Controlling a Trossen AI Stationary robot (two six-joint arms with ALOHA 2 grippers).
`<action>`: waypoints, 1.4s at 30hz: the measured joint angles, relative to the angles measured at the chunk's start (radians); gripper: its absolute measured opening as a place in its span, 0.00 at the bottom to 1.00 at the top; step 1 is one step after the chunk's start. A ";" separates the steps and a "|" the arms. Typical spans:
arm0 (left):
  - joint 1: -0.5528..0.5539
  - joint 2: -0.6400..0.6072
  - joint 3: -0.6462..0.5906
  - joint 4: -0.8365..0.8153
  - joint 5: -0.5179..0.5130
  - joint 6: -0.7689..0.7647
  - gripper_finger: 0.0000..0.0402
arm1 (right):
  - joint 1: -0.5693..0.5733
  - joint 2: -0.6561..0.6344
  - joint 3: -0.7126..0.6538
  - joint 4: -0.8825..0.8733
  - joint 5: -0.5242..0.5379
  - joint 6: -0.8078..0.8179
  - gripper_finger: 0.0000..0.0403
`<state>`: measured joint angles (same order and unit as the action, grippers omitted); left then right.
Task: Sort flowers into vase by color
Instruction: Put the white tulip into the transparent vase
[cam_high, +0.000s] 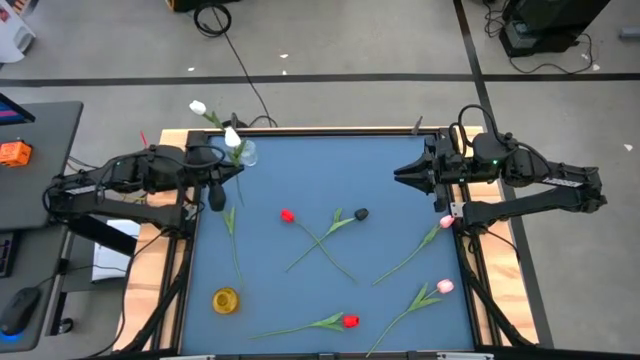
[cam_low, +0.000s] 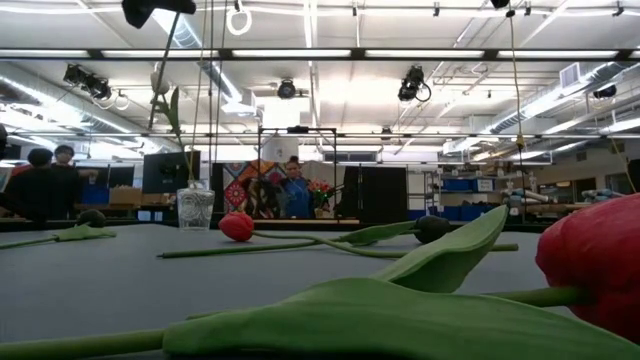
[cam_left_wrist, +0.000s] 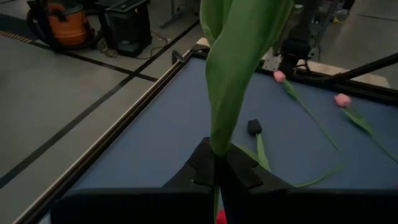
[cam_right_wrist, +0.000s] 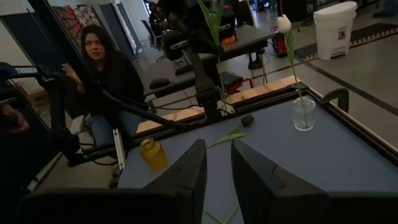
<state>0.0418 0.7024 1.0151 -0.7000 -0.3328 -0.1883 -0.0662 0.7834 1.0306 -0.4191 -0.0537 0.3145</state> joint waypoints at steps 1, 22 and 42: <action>0.000 -0.008 -0.014 -0.001 -0.012 0.000 0.03 | 0.000 0.000 0.000 0.000 0.000 0.000 0.21; 0.033 -0.163 -0.233 0.022 -0.347 -0.127 0.03 | 0.000 0.000 0.000 0.000 0.000 0.000 0.21; 0.320 -0.152 -0.408 0.470 -0.354 0.059 0.03 | 0.000 0.000 0.000 0.000 0.000 0.000 0.21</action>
<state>0.3620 0.5501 0.6075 -0.2300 -0.6871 -0.1291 -0.0666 0.7834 1.0306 -0.4187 -0.0538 0.3145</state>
